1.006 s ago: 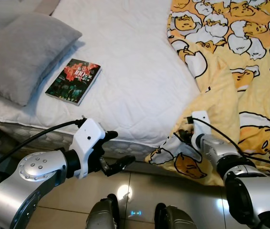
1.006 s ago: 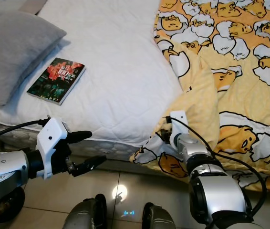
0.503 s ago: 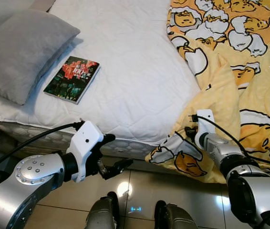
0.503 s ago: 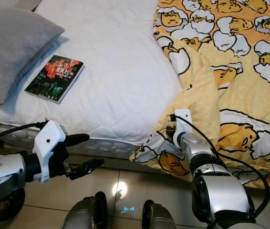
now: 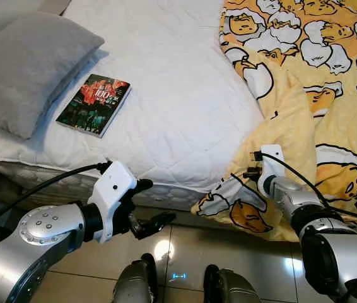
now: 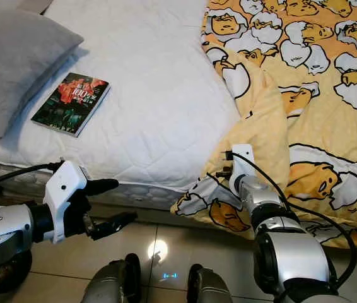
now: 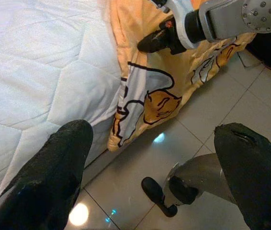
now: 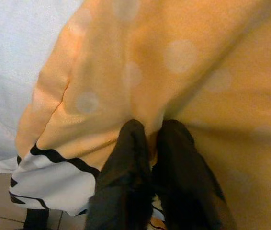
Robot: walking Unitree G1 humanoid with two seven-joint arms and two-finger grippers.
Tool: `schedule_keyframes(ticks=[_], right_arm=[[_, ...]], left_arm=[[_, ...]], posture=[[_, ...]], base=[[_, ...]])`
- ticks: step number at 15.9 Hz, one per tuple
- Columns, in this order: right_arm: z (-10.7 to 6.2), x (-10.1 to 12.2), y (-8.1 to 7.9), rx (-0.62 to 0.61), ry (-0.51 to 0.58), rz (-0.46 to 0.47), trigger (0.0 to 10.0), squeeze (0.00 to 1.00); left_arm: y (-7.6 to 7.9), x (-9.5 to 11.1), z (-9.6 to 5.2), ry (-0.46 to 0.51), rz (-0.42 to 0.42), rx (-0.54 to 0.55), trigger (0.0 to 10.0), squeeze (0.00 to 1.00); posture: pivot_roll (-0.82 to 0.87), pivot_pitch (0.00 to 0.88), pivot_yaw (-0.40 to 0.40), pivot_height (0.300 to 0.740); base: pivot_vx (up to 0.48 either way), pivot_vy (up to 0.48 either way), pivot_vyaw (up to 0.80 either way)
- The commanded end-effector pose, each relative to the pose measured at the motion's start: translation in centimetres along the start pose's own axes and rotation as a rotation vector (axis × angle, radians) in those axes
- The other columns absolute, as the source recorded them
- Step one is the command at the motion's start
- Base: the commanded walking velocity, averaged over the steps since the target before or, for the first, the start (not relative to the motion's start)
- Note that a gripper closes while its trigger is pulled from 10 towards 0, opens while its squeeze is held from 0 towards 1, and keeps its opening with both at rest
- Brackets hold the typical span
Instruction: Clean up the room
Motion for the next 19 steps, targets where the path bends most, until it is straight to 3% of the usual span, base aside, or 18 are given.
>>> schedule_keyframes(ticks=[1, 5, 9, 11, 13, 15, 16, 17, 18, 19], right_arm=[[-0.1, -1.1, 0.2, 0.006, -0.021, 0.026, 0.0, 0.0], [-0.2, -0.9, 0.6, 0.029, 0.007, 0.05, 0.0, 0.0], [-0.6, 0.0, -0.6, 0.208, 0.098, 0.079, 0.0, 0.0], [-1.5, -0.7, -3.4, 0.523, 0.133, 0.049, 0.0, 0.0], [-2.9, -2.1, -5.5, 0.762, 0.115, -0.001, 0.0, 0.0], [-4.1, -3.7, -6.6, 0.903, 0.072, -0.072, 0.0, 0.0], [-4.2, -4.3, -6.7, 0.901, 0.062, -0.116, 0.0, 0.0], [-3.8, -4.5, -6.4, 0.831, 0.068, -0.187, 0.7, 0.0], [-3.3, -4.4, -6.0, 0.752, 0.068, -0.211, 6.2, 0.0], [-2.2, -3.1, -5.2, 0.589, 0.087, -0.174, 10.0, 1.0]], left_arm=[[0.6, -0.1, -0.1, -0.012, 0.01, -0.022, 10.0, 0.0], [0.4, -0.2, 0.0, -0.01, 0.005, -0.019, 10.0, 0.0], [0.2, -0.2, 0.2, -0.001, 0.002, -0.014, 10.0, 0.0], [0.2, -0.2, 0.4, 0.006, 0.001, -0.014, 10.0, 0.0], [0.2, -0.1, 0.6, 0.01, 0.002, -0.018, 10.0, 0.0], [0.2, -0.1, 0.7, 0.014, 0.004, -0.021, 10.0, 0.0], [0.2, -0.1, 0.8, 0.015, 0.005, -0.024, 10.0, 0.0], [0.2, -0.1, 0.9, 0.017, 0.008, -0.027, 10.0, 0.0], [0.2, 0.0, 1.0, 0.017, 0.009, -0.029, 10.0, 0.0], [0.3, -0.1, 1.0, 0.016, 0.012, -0.031, 10.0, 0.0]], posture=[[0.17, 0.244, 0.004, 0.74], [0.16, 0.23, 0.006, 0.74], [0.15, 0.216, 0.009, 0.74], [0.13, 0.199, 0.012, 0.74], [0.13, 0.19, 0.017, 0.74], [0.12, 0.189, 0.02, 0.74], [0.12, 0.191, 0.021, 0.74], [0.12, 0.195, 0.024, 0.74], [0.12, 0.196, 0.024, 0.74], [0.12, 0.198, 0.026, 0.74]], base=[[0.0, 0.0, 0.0], [0.0, 0.0, 0.0], [0.0, 0.0, 0.0], [0.0, 0.0, 0.0], [0.0, 0.0, 0.0], [0.0, 0.0, 0.0], [0.0, 0.0, 0.0], [0.0, 0.0, 0.0], [0.0, 0.0, 0.0], [0.0, 0.0, 0.0]])
Point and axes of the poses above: a point about 5 cm out from each wrist's last joint towards the gripper, its own z axis pointing out of the wrist towards the gripper, its own x axis along the axis of the wrist's last joint, y = z × x, the point moved 3 cm from there along z, pointing out of the wrist towards the gripper, and after that the axes turned 3 degrees about -z, right-handed, at the moved point
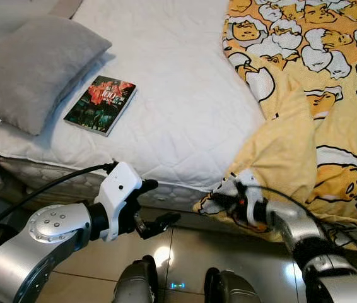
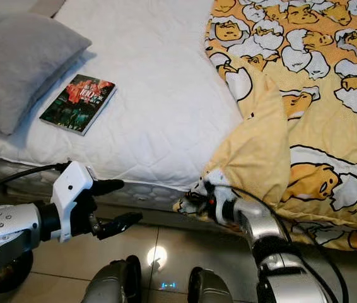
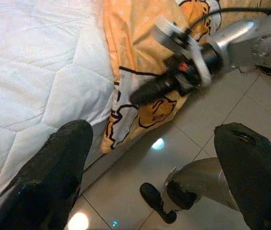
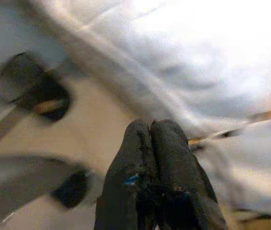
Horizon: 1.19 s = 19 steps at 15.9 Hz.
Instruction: Clean up the room
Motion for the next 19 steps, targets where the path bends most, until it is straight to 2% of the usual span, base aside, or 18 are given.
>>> schedule_keyframes(ticks=[1, 4, 7, 11, 13, 19], right_arm=[[0.1, 0.5, 1.1, -0.116, 0.004, 0.037, 10.0, 1.0], [0.8, 2.1, 2.4, -0.276, 0.024, 0.09, 10.0, 1.0], [1.4, 3.5, 3.1, -0.383, 0.02, 0.109, 10.0, 1.0], [1.3, 5.0, 4.2, -0.497, -0.019, 0.055, 10.0, 1.0], [1.1, 5.7, 4.7, -0.552, -0.04, -0.016, 10.0, 1.0], [1.3, 5.9, 4.9, -0.626, -0.095, -0.128, 10.0, 1.0]], left_arm=[[0.2, -0.2, 0.0, -0.005, 0.009, -0.003, 10.0, 0.0], [-0.1, -0.3, 0.0, -0.011, 0.008, 0.018, 10.0, 0.0], [-0.1, -0.3, 0.0, -0.014, 0.009, 0.025, 10.0, 0.0], [-0.1, -0.4, -0.2, -0.018, 0.007, 0.034, 10.0, 0.0], [-0.1, -0.4, -0.3, -0.018, 0.006, 0.04, 10.0, 0.0], [0.1, -0.6, -0.6, -0.025, 0.002, 0.043, 10.0, 0.0]], posture=[[0.12, 0.198, 0.026, 0.74], [0.13, 0.199, 0.025, 0.74], [0.13, 0.204, 0.023, 0.74], [0.14, 0.208, 0.014, 0.74], [0.14, 0.21, 0.01, 0.74], [0.15, 0.227, 0.012, 0.74]], base=[[0.0, 0.0, 0.0], [0.0, 0.0, 0.0], [0.0, 0.0, 0.0], [0.0, 0.0, 0.0], [0.0, 0.0, 0.0], [0.0, 0.0, 0.0]])
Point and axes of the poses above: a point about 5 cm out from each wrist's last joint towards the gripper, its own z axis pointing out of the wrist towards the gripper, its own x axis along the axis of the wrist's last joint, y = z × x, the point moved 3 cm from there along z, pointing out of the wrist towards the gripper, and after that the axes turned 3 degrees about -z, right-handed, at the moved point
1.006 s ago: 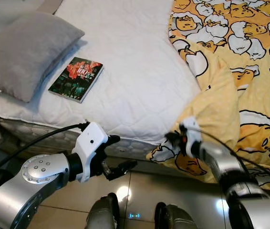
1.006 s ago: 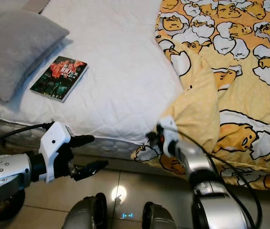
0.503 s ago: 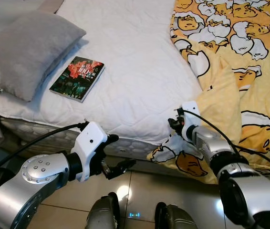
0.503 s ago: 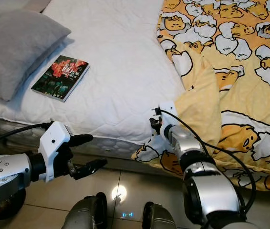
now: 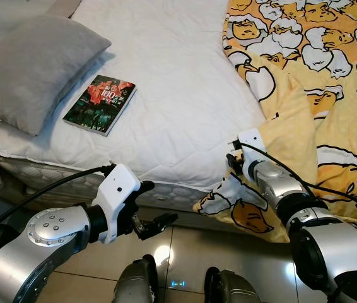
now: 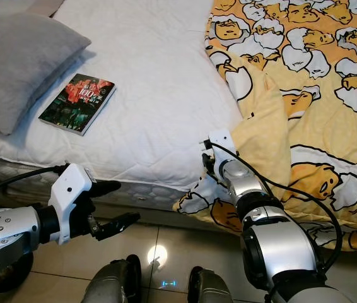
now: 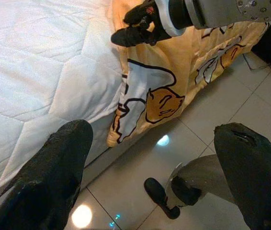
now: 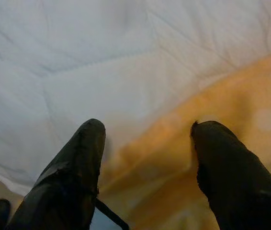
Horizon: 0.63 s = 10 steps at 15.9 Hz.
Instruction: Clean up the room
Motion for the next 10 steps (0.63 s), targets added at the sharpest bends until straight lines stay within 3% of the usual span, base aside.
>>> schedule_keyframes(ticks=[1, 4, 5, 7, 10], right_arm=[[0.1, 0.0, -0.2, -0.012, -0.014, -0.032, 10.0, 1.0], [0.1, -0.4, -0.2, -0.03, -0.033, -0.043, 10.0, 1.0], [0.0, -1.2, 0.1, -0.056, -0.069, -0.115, 10.0, 0.0], [-0.2, -2.4, 0.4, -0.07, -0.107, -0.175, 10.0, 0.0], [-0.6, -4.0, 1.4, -0.108, -0.15, -0.193, 10.0, 0.0]], left_arm=[[0.2, 0.1, -0.4, -0.007, 0.012, 0.002, 10.0, 0.0], [0.2, -0.1, -0.6, -0.013, 0.008, 0.006, 10.0, 0.0], [0.3, -0.1, -0.6, -0.014, 0.007, 0.007, 10.0, 0.0], [0.3, -0.1, -0.6, -0.013, 0.006, 0.01, 10.0, 0.0], [0.3, -0.1, -0.8, -0.017, 0.004, 0.013, 10.0, 0.0]], posture=[[0.15, 0.232, 0.012, 0.74], [0.16, 0.242, 0.012, 0.74], [0.16, 0.243, 0.013, 0.74], [0.16, 0.251, 0.013, 0.74], [0.17, 0.257, 0.012, 0.74]], base=[[0.0, 0.0, 0.0], [0.0, 0.0, 0.0], [0.0, 0.0, 0.0], [0.0, 0.0, 0.0], [0.0, 0.0, 0.0]])
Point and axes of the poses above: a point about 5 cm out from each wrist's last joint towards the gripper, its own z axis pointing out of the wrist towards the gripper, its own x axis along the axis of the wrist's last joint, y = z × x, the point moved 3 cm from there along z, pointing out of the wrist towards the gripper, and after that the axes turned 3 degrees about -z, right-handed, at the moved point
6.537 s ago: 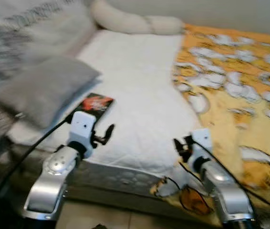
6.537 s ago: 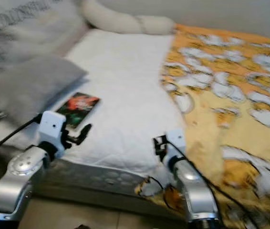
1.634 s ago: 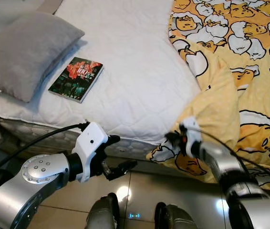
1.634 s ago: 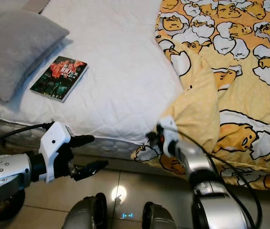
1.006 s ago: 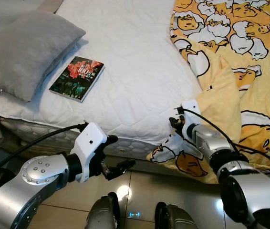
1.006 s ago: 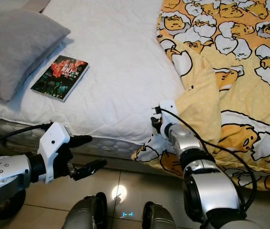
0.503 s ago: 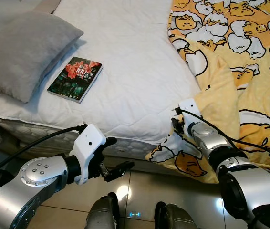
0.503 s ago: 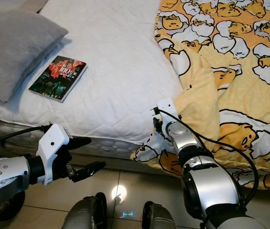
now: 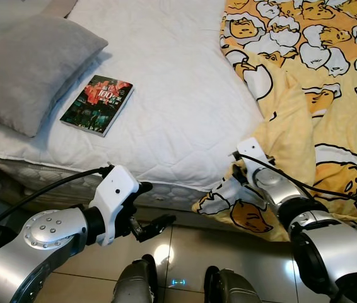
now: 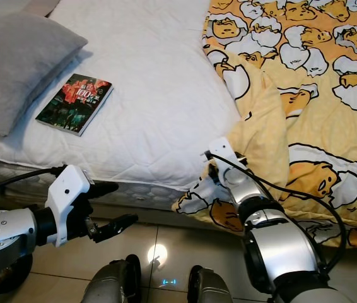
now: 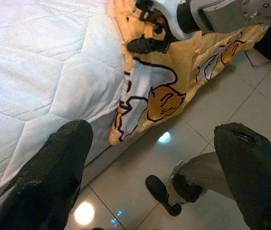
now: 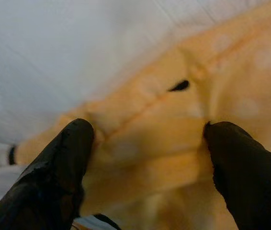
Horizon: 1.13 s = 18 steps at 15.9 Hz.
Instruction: Clean up the room
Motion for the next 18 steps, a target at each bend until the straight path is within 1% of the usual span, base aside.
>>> schedule_keyframes(ticks=[1, 2, 3, 4, 5, 6, 7, 9, 10, 12, 14, 18], right_arm=[[-0.1, -1.9, 0.1, -0.008, -0.059, -0.01, 10.0, 0.0], [-0.2, -2.3, 0.4, -0.018, -0.067, 0.022, 6.1, 0.0], [-0.2, -2.7, 0.4, -0.016, -0.074, 0.102, 0.6, 0.0], [-0.2, -2.7, 0.4, -0.016, -0.074, 0.102, 0.6, 0.0], [-0.3, -3.1, 0.3, -0.013, -0.089, 0.243, 0.0, 0.0], [-0.3, -3.5, 0.1, -0.009, -0.107, 0.374, 0.0, 0.0], [-0.3, -3.6, 0.0, -0.006, -0.111, 0.401, 0.0, 0.0], [-0.3, -3.9, -0.3, 0.009, -0.117, 0.518, 0.0, 0.0], [-0.3, -3.9, -0.3, 0.008, -0.117, 0.538, 0.0, 0.0], [-0.3, -3.5, -0.1, 0.018, -0.098, 0.618, 0.0, 0.0], [-0.3, -3.2, -0.1, 0.035, -0.078, 0.627, 0.0, 0.0], [-0.3, -3.1, -0.4, 0.05, -0.073, 0.663, 0.0, 0.0]], left_arm=[[0.1, -0.1, -0.3, -0.01, -0.001, 0.0, 10.0, 0.0], [0.2, -0.2, -0.4, -0.012, -0.003, 0.001, 10.0, 0.0], [0.2, -0.2, -0.4, -0.013, -0.003, 0.001, 10.0, 0.0], [0.2, -0.2, -0.4, -0.013, -0.003, 0.001, 10.0, 0.0], [0.2, -0.2, -0.4, -0.013, -0.003, 0.0, 10.0, 0.0], [0.2, -0.1, -0.3, -0.011, -0.002, -0.001, 10.0, 0.0], [0.2, -0.1, -0.3, -0.011, -0.001, -0.001, 10.0, 0.0], [0.1, -0.1, -0.4, -0.012, 0.001, -0.001, 10.0, 0.0], [0.1, -0.1, -0.4, -0.012, 0.001, -0.001, 10.0, 0.0], [0.2, 0.0, -0.5, -0.012, 0.002, 0.0, 10.0, 0.0], [0.3, 0.0, -0.6, -0.011, 0.002, 0.002, 10.0, 0.0], [0.3, 0.0, -0.9, -0.014, 0.002, 0.006, 10.0, 0.0]], posture=[[0.17, 0.257, 0.012, 0.74], [0.17, 0.257, 0.013, 0.74], [0.17, 0.257, 0.013, 0.74], [0.17, 0.257, 0.013, 0.74], [0.17, 0.257, 0.015, 0.74], [0.17, 0.256, 0.017, 0.74], [0.17, 0.256, 0.017, 0.74], [0.17, 0.257, 0.019, 0.74], [0.17, 0.257, 0.019, 0.74], [0.17, 0.258, 0.017, 0.74], [0.18, 0.263, 0.017, 0.74], [0.19, 0.273, 0.017, 0.74]], base=[[0.0, 0.0, 0.0], [0.0, 0.0, 0.0], [0.0, 0.0, 0.0], [0.0, 0.0, 0.0], [0.0, 0.0, 0.0], [0.0, 0.0, 0.0], [0.0, 0.0, 0.0], [0.0, 0.0, 0.0], [0.0, 0.0, 0.0], [0.0, 0.0, 0.0], [0.0, 0.0, 0.0], [0.0, 0.0, 0.0]])
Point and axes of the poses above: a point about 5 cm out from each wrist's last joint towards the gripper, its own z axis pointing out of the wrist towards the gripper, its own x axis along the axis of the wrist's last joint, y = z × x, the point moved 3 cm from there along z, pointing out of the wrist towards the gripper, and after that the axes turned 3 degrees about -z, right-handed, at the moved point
